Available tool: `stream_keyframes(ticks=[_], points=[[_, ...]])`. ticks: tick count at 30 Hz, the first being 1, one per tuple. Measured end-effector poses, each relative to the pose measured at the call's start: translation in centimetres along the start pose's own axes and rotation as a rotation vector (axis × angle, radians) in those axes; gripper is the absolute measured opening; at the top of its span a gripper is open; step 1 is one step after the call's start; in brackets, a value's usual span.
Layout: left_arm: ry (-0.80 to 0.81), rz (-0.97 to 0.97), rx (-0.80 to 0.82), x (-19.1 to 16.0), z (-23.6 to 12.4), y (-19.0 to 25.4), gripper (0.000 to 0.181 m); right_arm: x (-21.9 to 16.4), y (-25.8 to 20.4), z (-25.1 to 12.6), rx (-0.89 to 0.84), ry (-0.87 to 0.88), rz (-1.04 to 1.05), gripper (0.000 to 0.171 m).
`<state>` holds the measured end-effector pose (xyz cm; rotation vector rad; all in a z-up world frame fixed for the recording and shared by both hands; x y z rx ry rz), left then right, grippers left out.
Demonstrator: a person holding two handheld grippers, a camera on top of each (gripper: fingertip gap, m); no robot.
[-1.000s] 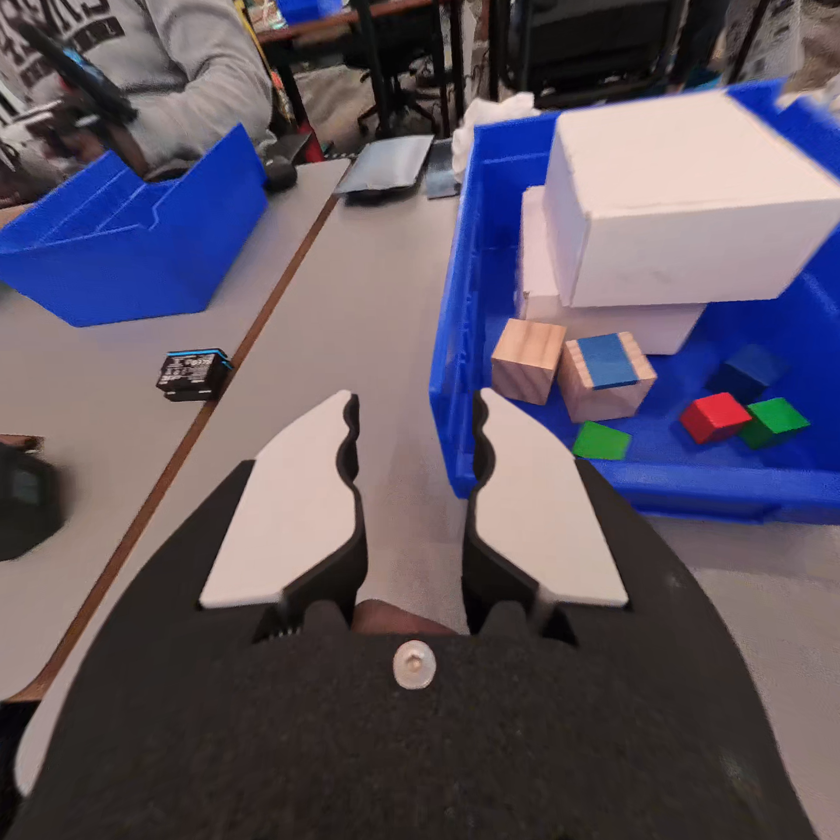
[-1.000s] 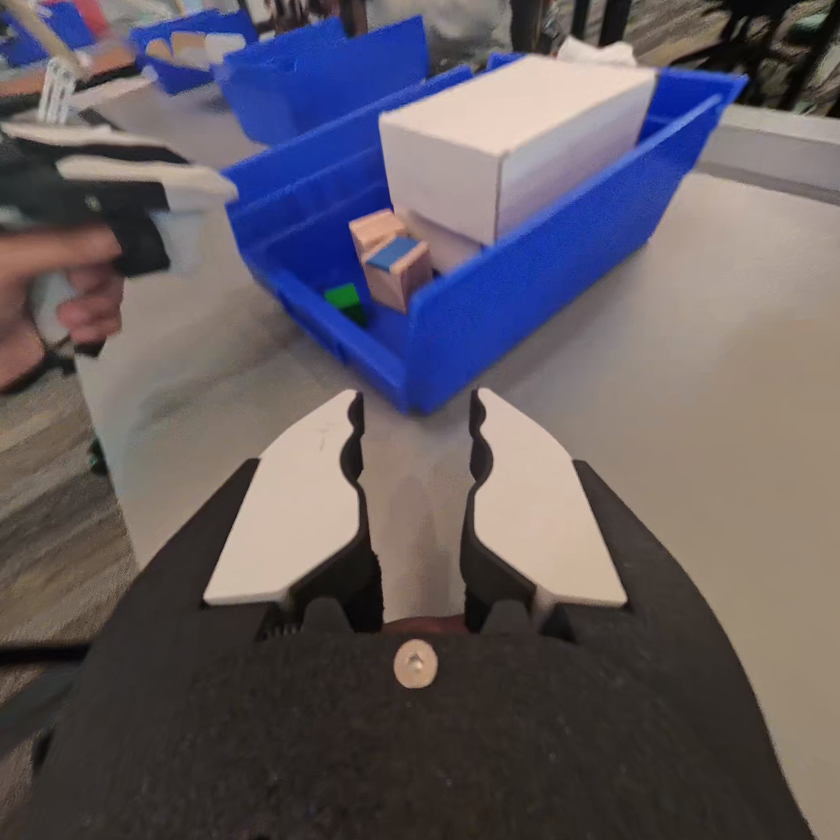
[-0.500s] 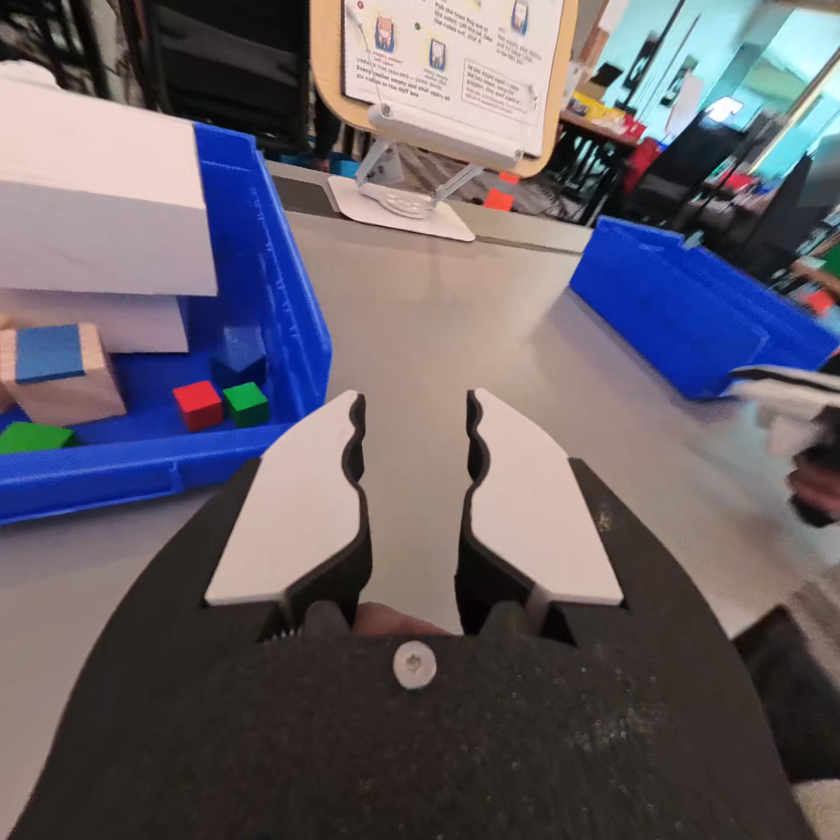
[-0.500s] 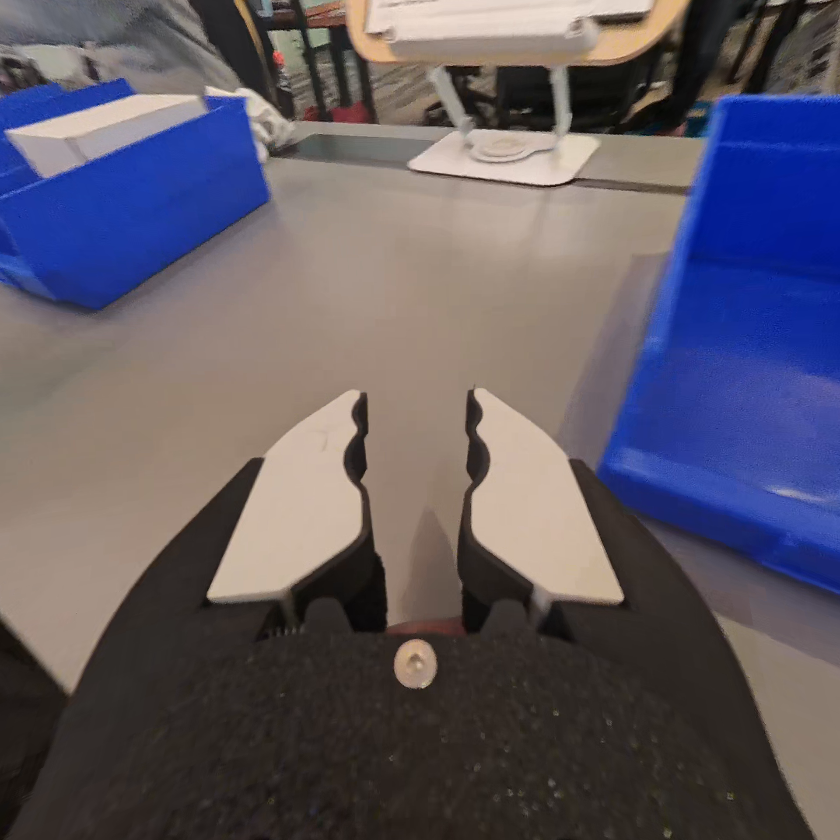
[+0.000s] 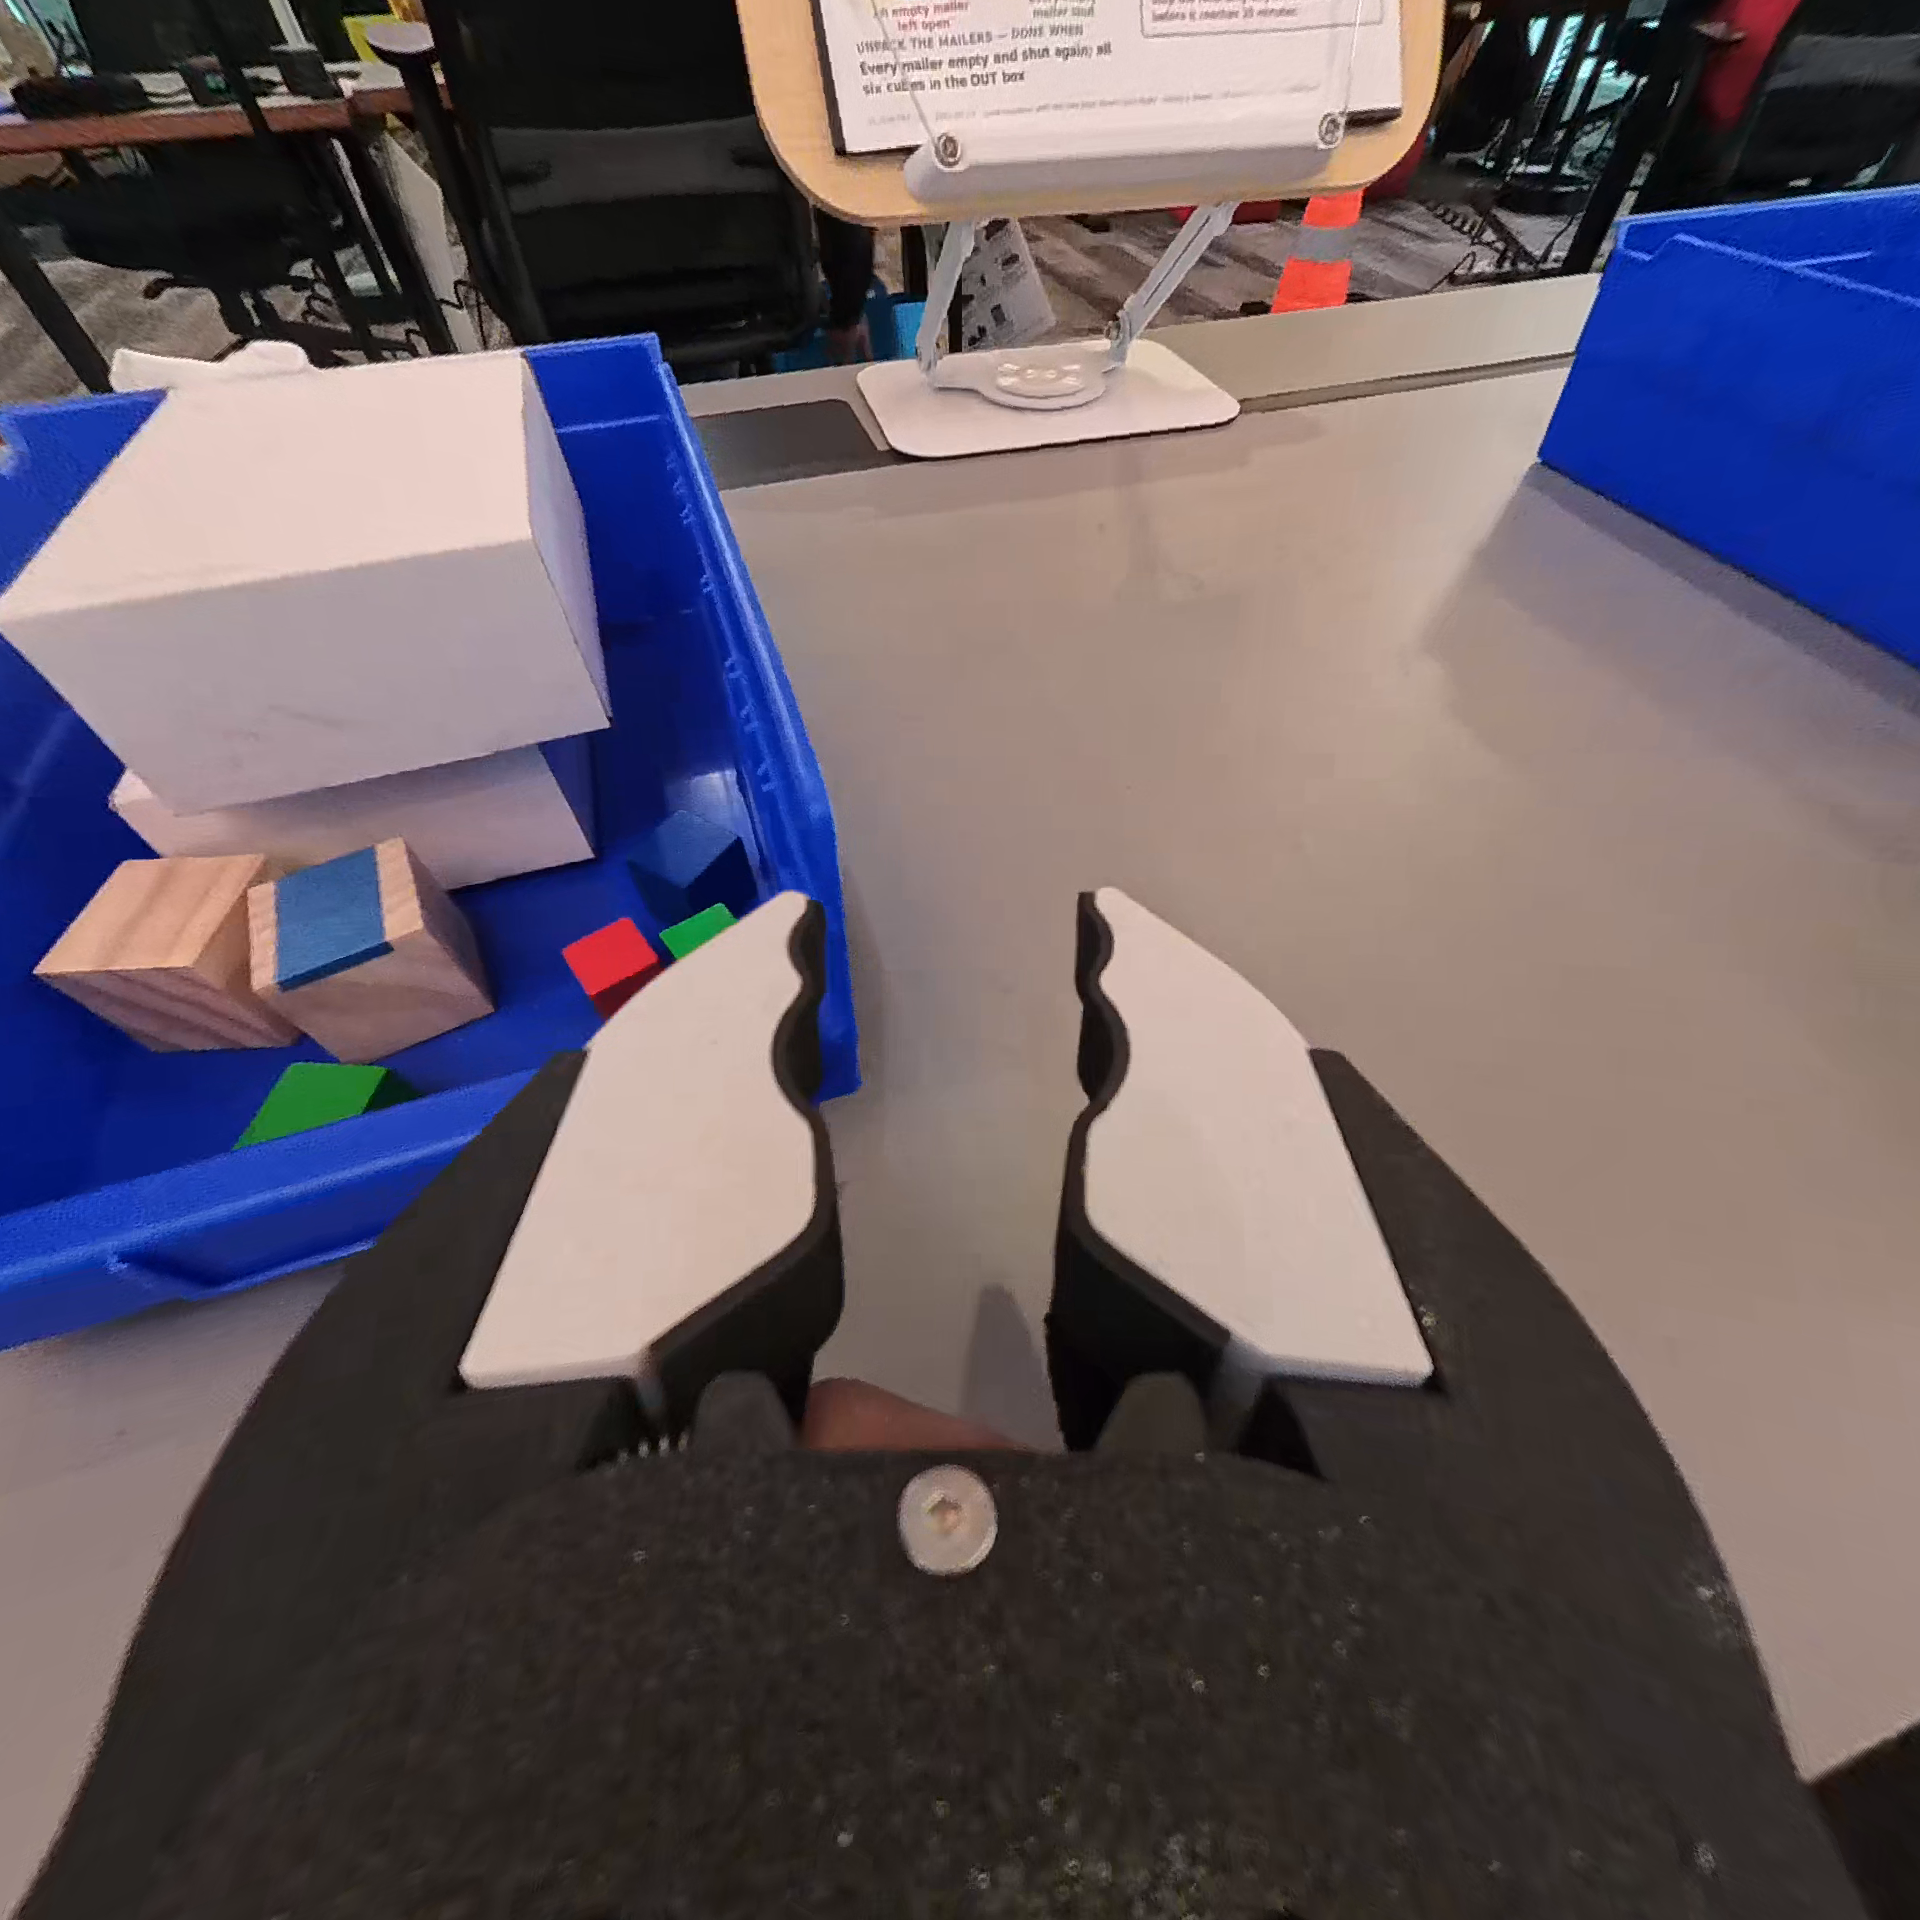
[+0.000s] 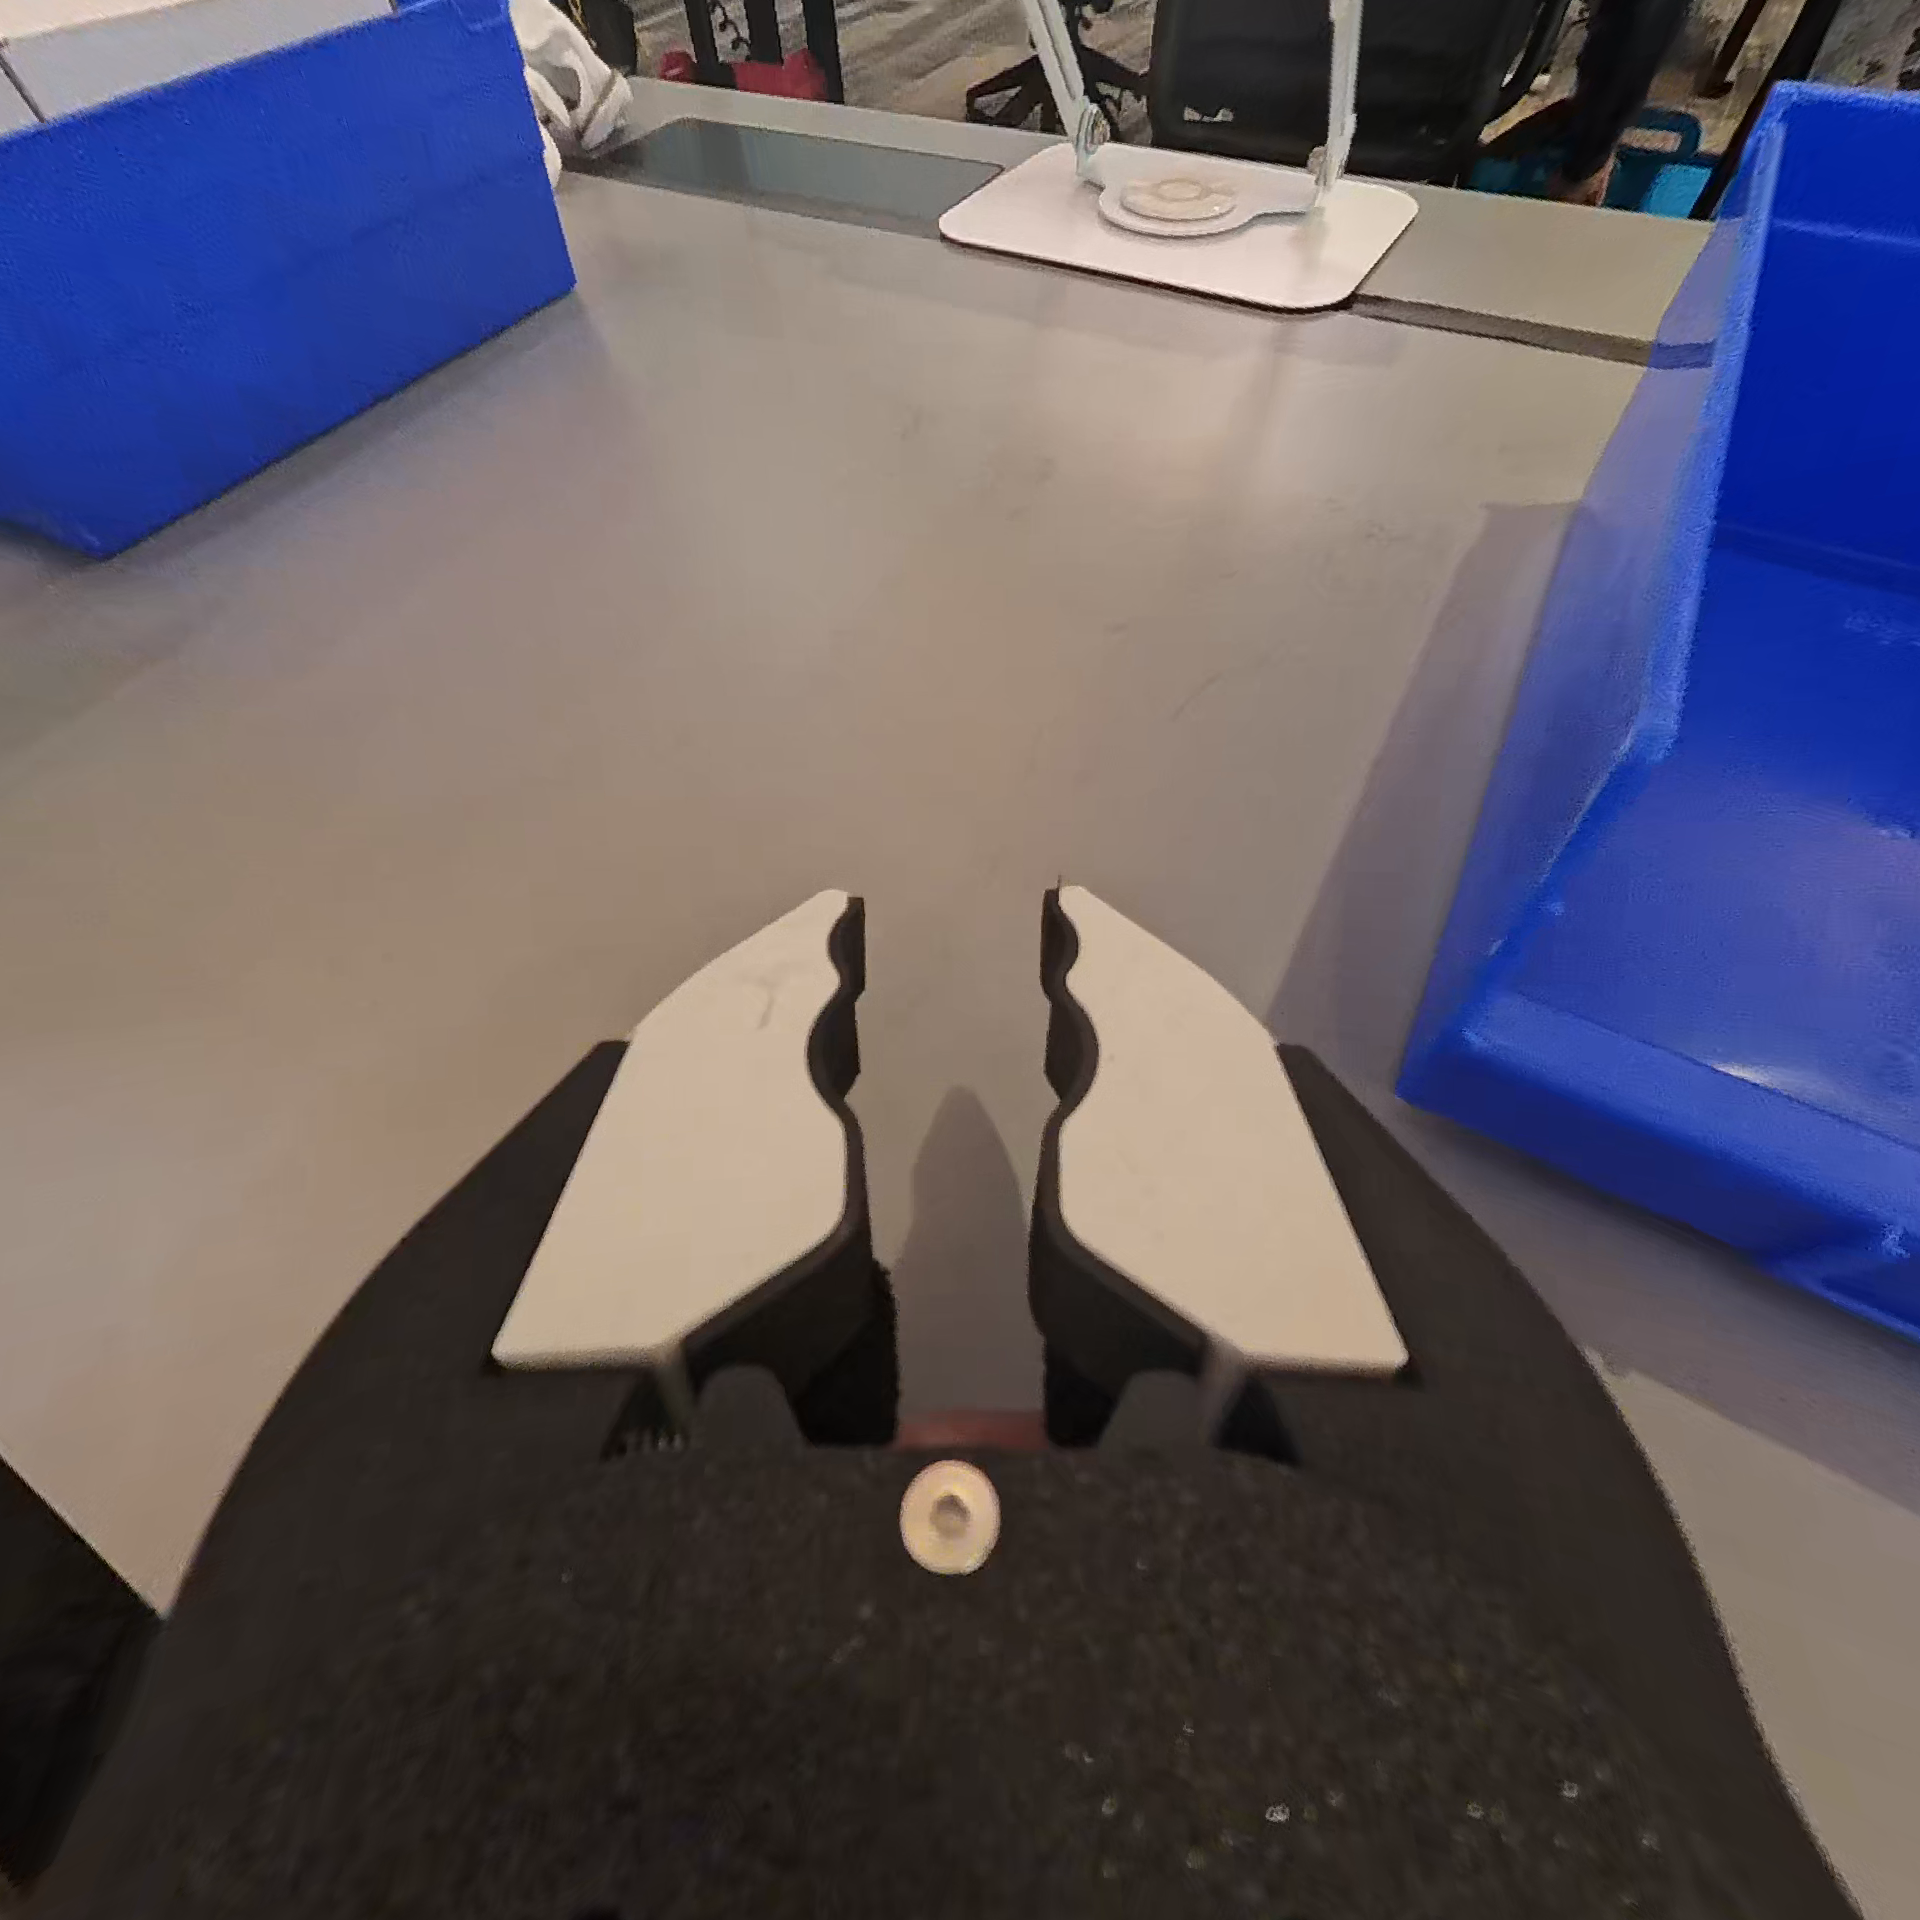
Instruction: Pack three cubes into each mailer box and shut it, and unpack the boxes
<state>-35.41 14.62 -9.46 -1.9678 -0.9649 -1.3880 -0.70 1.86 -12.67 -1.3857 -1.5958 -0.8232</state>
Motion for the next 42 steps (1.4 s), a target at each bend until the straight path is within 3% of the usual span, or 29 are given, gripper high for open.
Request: stream_keyframes(ticks=[4,8,10,13,18,25,29,30,33,42], points=[[0.016,-0.064,0.007,0.3,-0.3,-0.8,0.049,0.0,-0.1,0.4,0.01,-0.011,0.008,0.032],[0.001,-0.222,0.038,1.6,-0.5,-3.8,0.08,0.1,-0.3,0.9,0.035,-0.015,0.044,0.031],[-0.027,-0.204,0.123,2.4,-0.3,-6.6,0.086,0.0,-0.4,1.0,0.036,-0.024,0.049,0.031],[-0.12,0.033,0.237,3.3,0.2,-10.0,0.087,0.1,-0.4,0.9,0.04,-0.016,0.053,0.03],[-0.135,0.755,0.382,5.5,2.8,-12.5,0.078,0.0,-0.3,0.9,0.052,-0.018,0.08,0.03],[-0.307,1.365,0.324,3.1,7.7,-13.7,0.081,-0.1,-0.1,0.7,0.042,-0.023,0.094,0.029],[-0.324,1.463,0.285,2.5,9.4,-14.1,0.072,-0.3,0.1,0.5,0.031,-0.026,0.091,0.03],[-0.309,1.479,0.284,2.6,9.8,-14.1,0.063,-0.3,0.1,0.5,0.031,-0.027,0.094,0.029],[-0.327,1.489,0.305,3.0,10.1,-14.4,0.062,-0.4,0.3,0.4,0.027,-0.03,0.101,0.029],[-0.207,1.434,0.418,9.8,4.2,-12.6,0.061,-0.4,0.1,0.2,0.034,-0.024,0.1,0.027]])
Point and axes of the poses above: each gripper's, where its closed fingertips meet, z out along the fingers, x out of its top, y = z × x across the jaws, the point moved 4 cm from there along -z, back along the fingers, and after that the axes turned 2 degrees about x, right-handed, at the moved point
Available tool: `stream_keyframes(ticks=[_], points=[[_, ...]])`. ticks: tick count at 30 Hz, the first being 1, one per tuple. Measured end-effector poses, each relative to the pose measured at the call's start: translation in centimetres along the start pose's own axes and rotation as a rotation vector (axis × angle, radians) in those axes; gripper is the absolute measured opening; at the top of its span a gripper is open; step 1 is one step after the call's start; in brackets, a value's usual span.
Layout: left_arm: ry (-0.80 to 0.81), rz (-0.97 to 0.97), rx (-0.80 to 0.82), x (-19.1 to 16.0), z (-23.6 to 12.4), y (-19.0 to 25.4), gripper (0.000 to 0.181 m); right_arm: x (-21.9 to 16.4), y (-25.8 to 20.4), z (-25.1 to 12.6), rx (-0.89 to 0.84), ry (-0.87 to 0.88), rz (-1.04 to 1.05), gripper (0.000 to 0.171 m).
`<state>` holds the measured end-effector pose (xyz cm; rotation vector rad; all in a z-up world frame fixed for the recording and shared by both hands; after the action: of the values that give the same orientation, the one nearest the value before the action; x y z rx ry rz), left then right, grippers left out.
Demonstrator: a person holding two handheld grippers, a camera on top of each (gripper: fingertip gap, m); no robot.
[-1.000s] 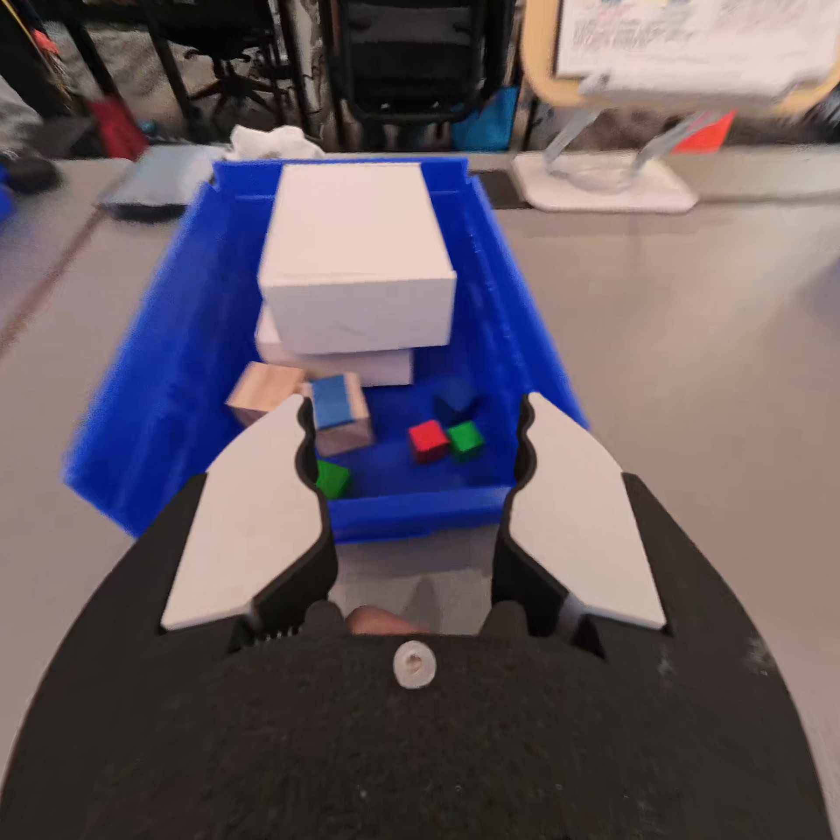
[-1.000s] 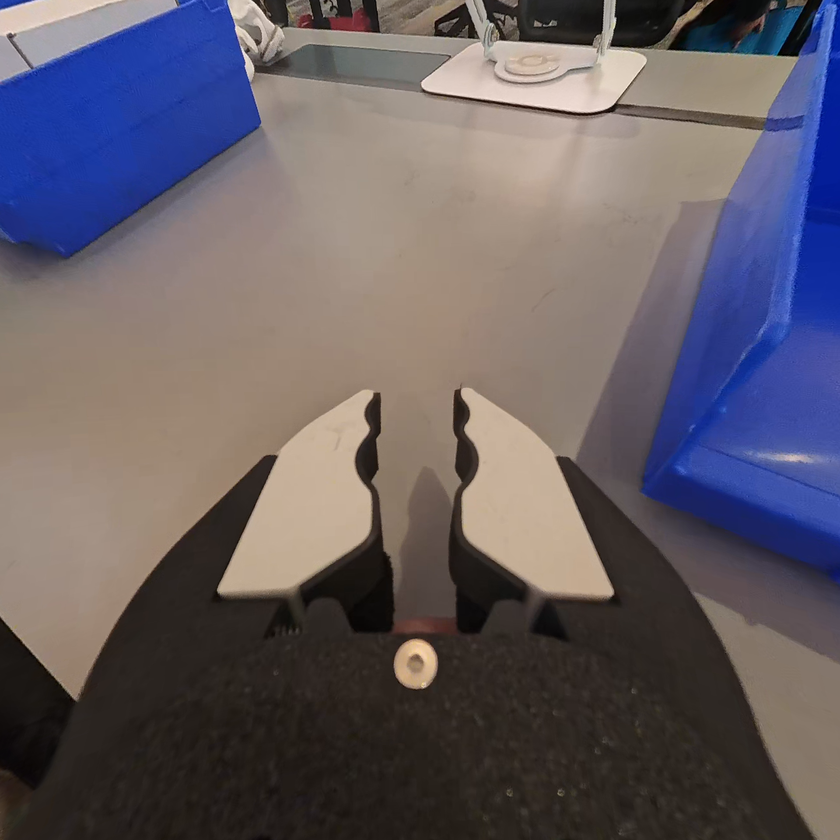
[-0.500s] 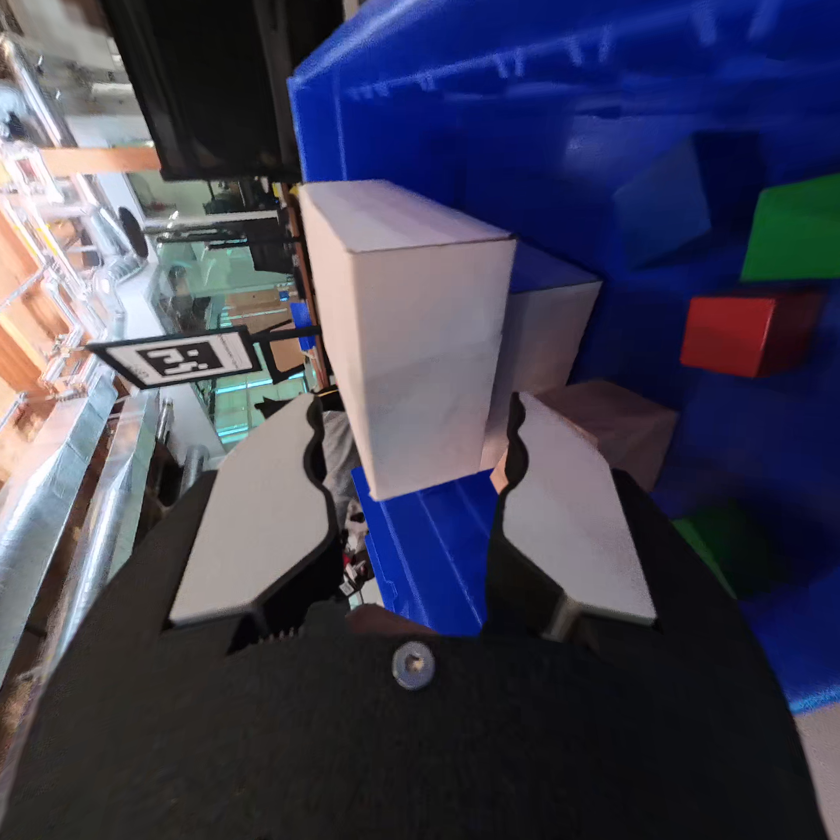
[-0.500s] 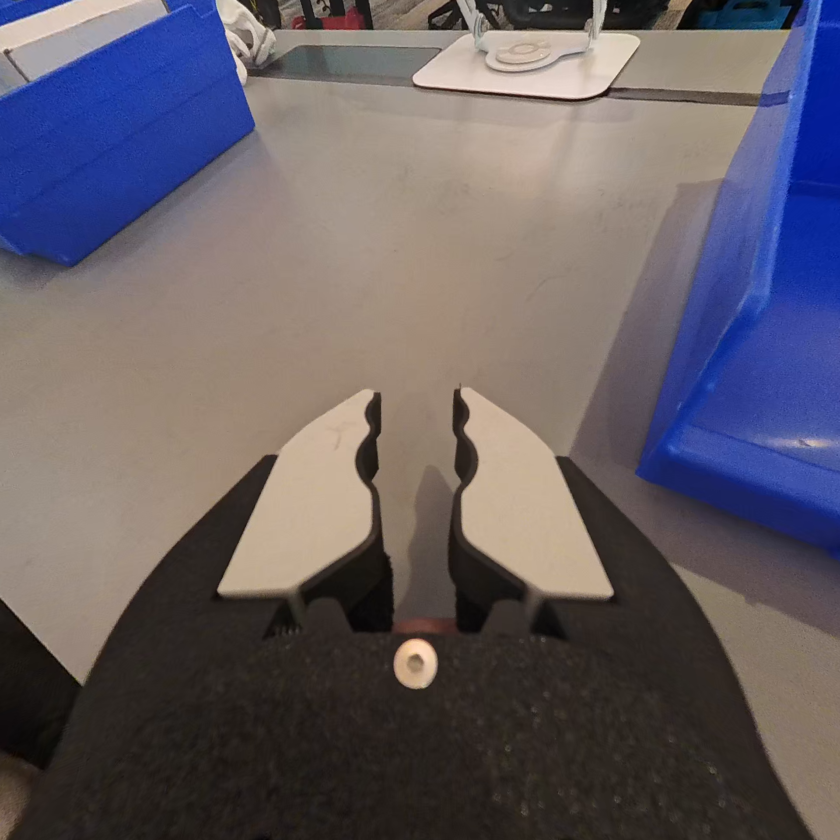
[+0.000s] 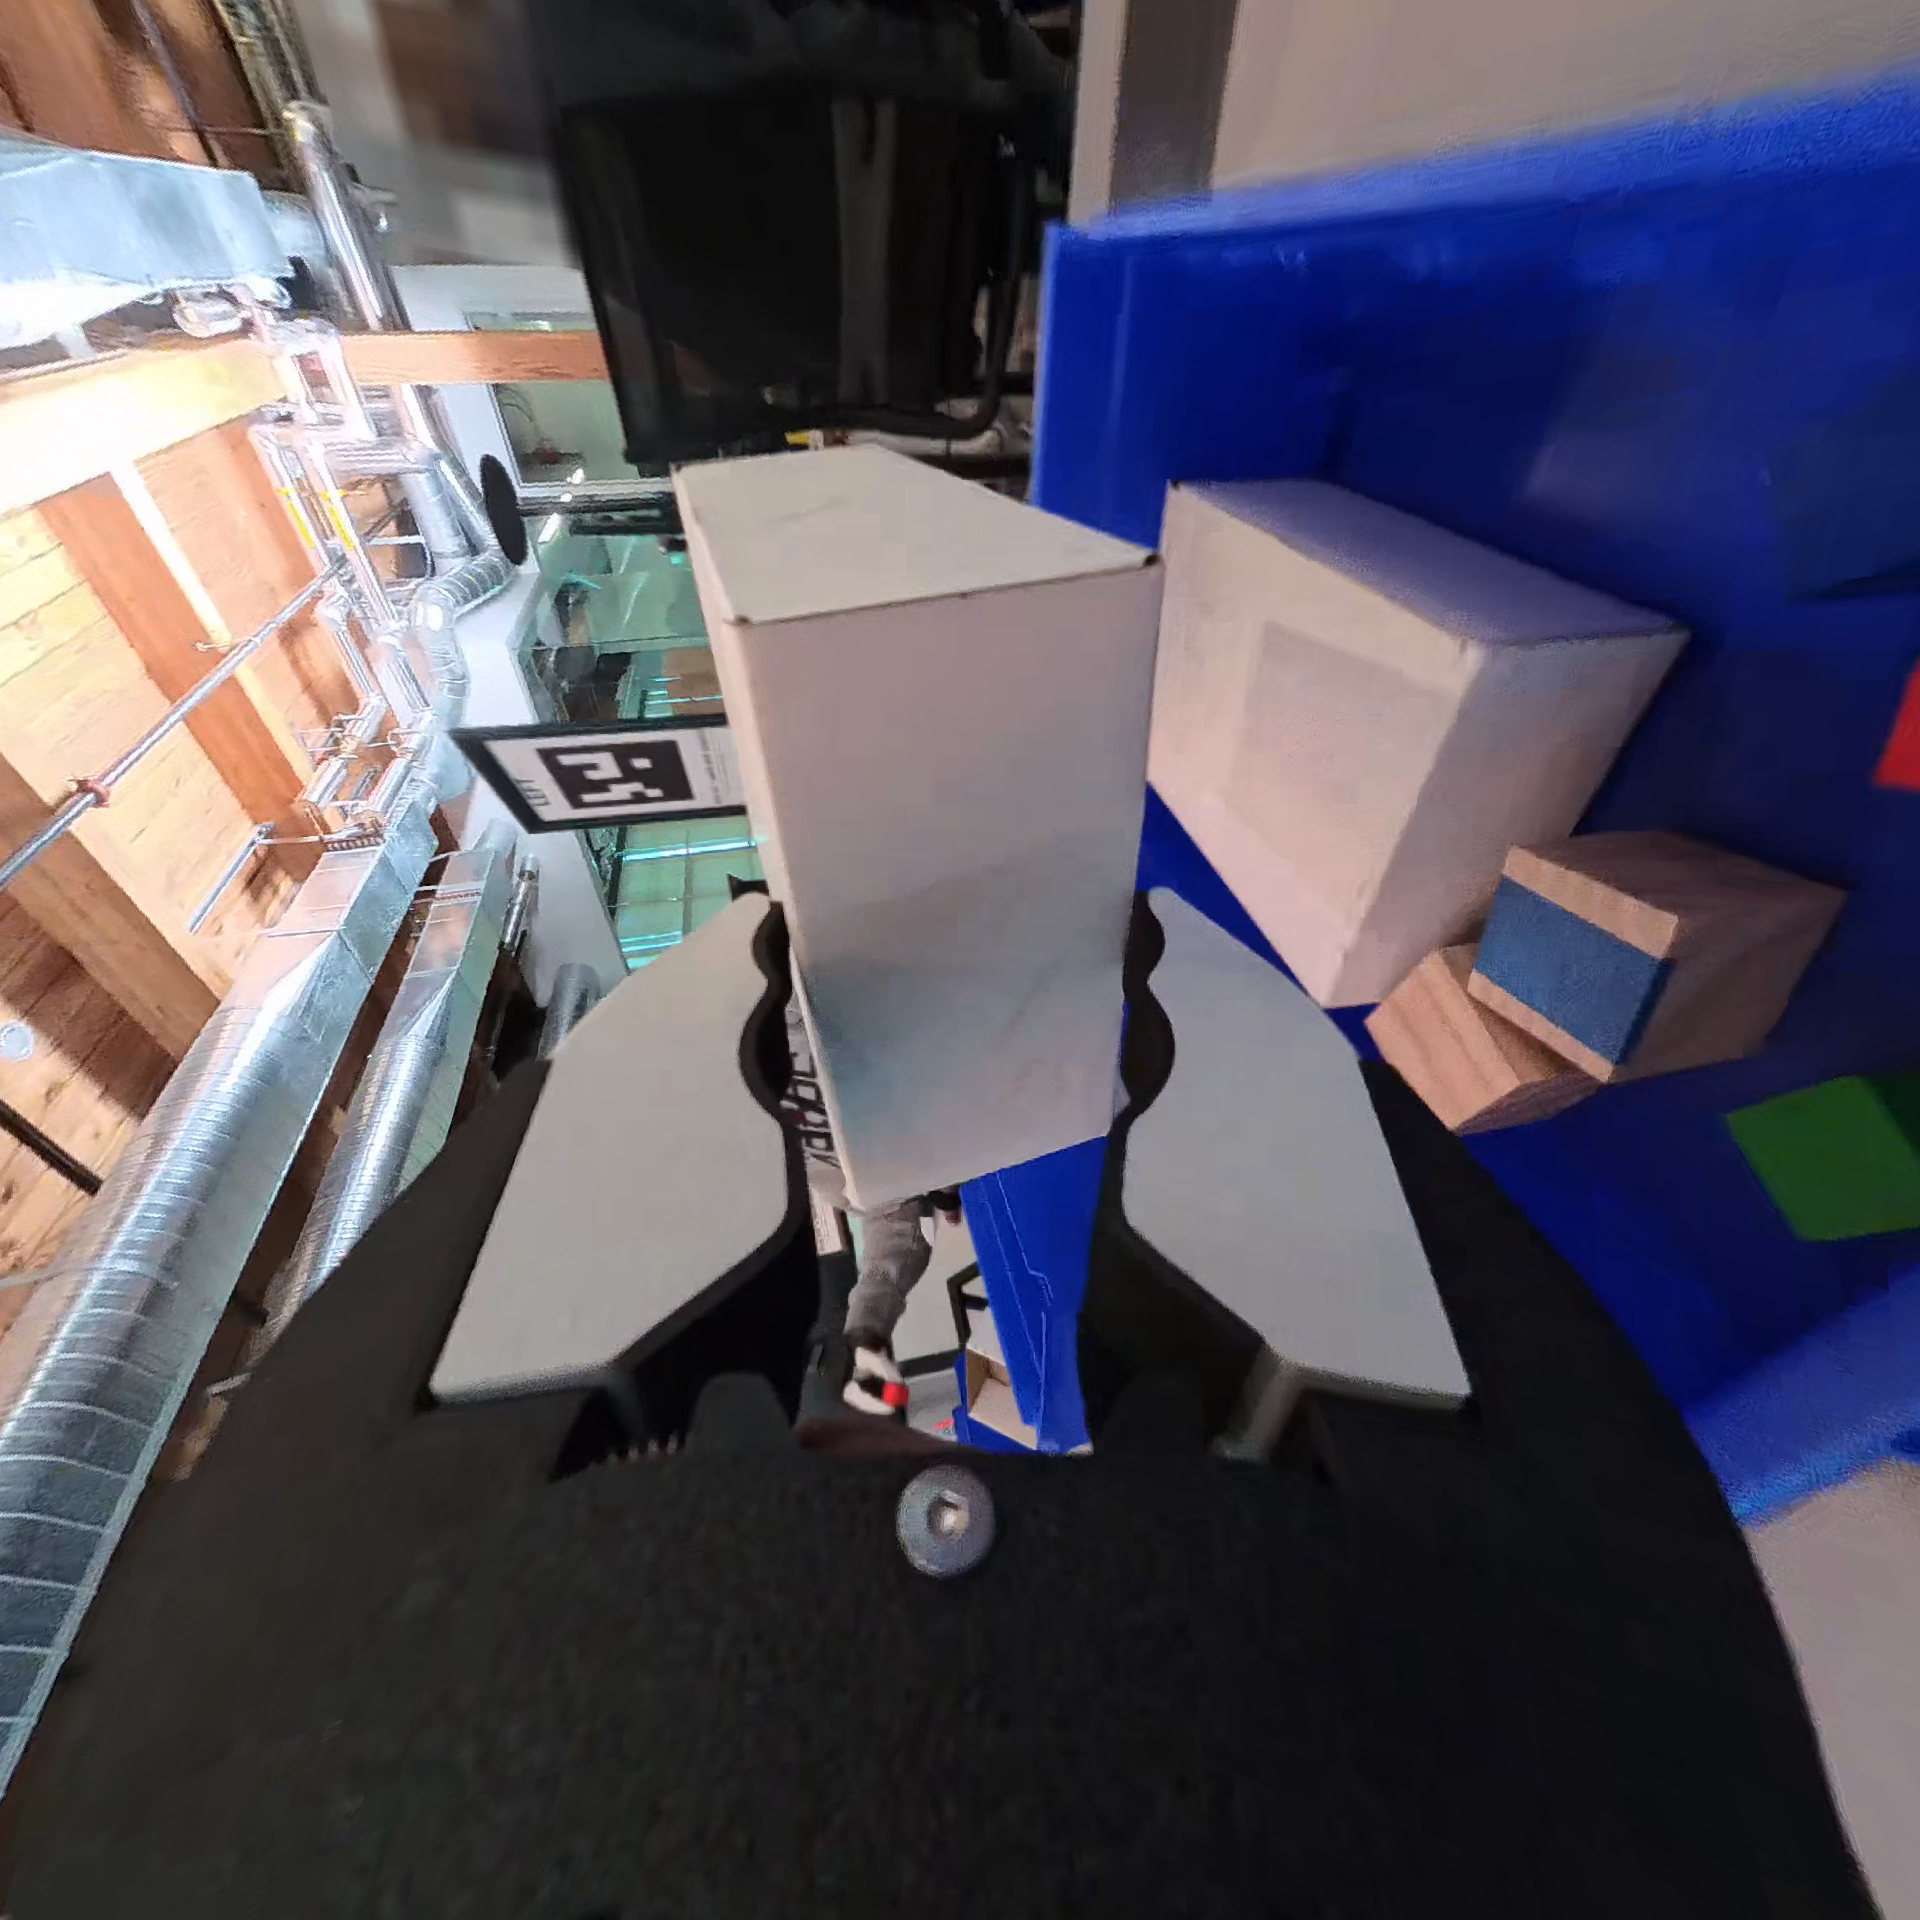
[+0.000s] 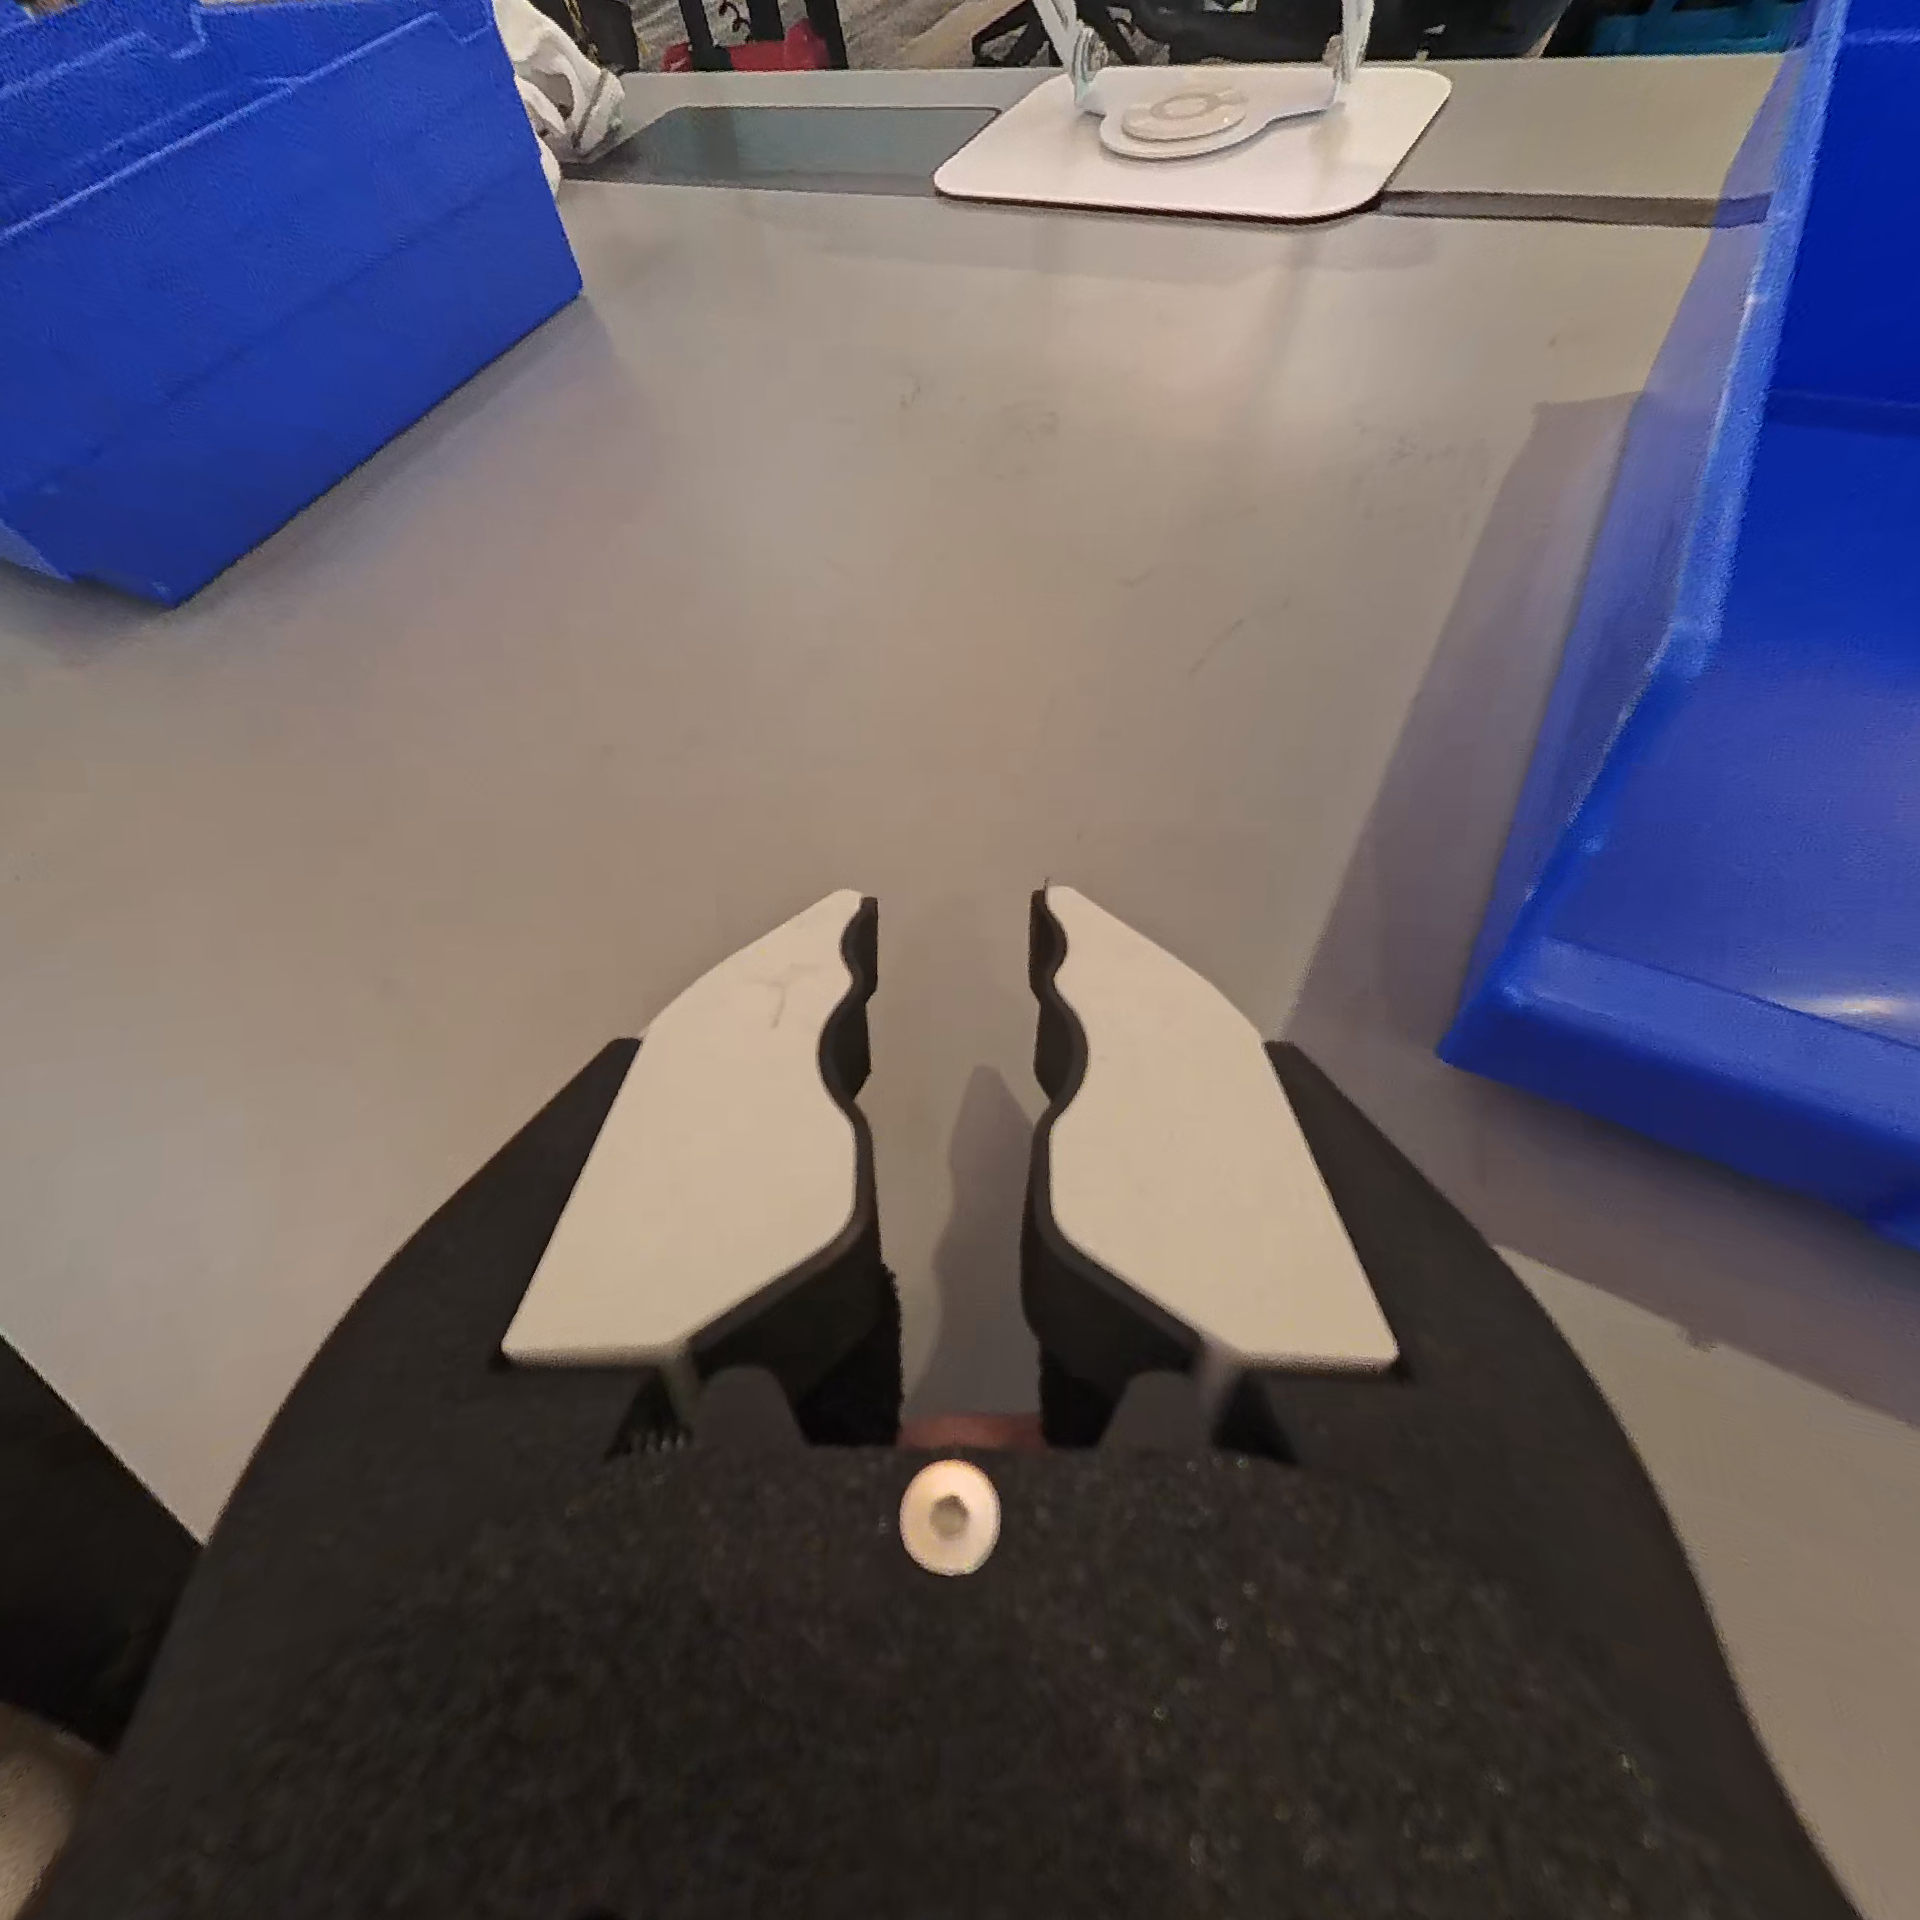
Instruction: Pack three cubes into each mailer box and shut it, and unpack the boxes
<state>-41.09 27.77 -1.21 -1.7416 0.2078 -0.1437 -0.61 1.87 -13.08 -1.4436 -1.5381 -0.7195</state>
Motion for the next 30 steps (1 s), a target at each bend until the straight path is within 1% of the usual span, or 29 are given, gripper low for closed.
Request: stream_keyframes(ticks=[3,7,11,14,17,20,22,24,25,27,30], points=[[0.077,-0.04,-0.047,4.2,-3.0,-1.0,0.061,0.1,-0.5,0.2,0.015,0.002,-0.009,0.026],[0.177,-0.003,-0.114,12.2,-5.8,0.9,0.061,0.3,-1.4,0.6,0.029,0.002,-0.043,0.026],[0.191,0.005,-0.245,19.5,-6.5,4.7,0.061,0.4,-2.1,0.9,0.037,0.003,-0.085,0.025],[0.157,0.067,-0.252,23.1,-6.1,7.3,0.061,0.2,-2.4,1.1,0.045,-0.011,-0.1,0.026],[0.128,0.084,-0.27,25.5,-6.2,9.4,0.061,0.2,-2.5,1.6,0.067,-0.031,-0.106,0.028],[0.059,0.102,-0.318,26.6,-6.1,11.9,0.061,0.9,-1.8,1.8,0.044,-0.018,-0.126,0.032],[0.064,0.048,-0.295,27.3,-6.1,12.6,0.061,1.1,-1.1,1.7,0.041,-0.026,-0.092,0.032],[0.065,-0.057,-0.315,27.8,-6.4,13.1,0.062,0.8,-0.6,1.5,0.043,-0.033,-0.052,0.033],[0.084,-0.125,-0.368,28.2,-6.8,13.6,0.061,0.4,-0.4,1.6,0.038,-0.051,-0.038,0.033],[0.168,-0.294,-0.472,29.2,-8.2,13.8,0.061,-0.4,-0.3,1.8,0.031,-0.106,-0.028,0.034],[0.33,-0.621,-0.616,29.2,-10.3,11.7,0.062,-0.5,-1.0,1.9,0.033,-0.122,-0.049,0.037]])
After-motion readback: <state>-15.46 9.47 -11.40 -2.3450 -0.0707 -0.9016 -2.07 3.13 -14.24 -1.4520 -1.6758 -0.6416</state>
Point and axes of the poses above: each gripper's, where its closed fingertips meet, z out along the fingers, x out of its top, y = z × x across the jaws, the point moved 4 cm from there along -z, back along the fingers, and after that the axes turned 2 degrees about x, right-handed, at the moved point
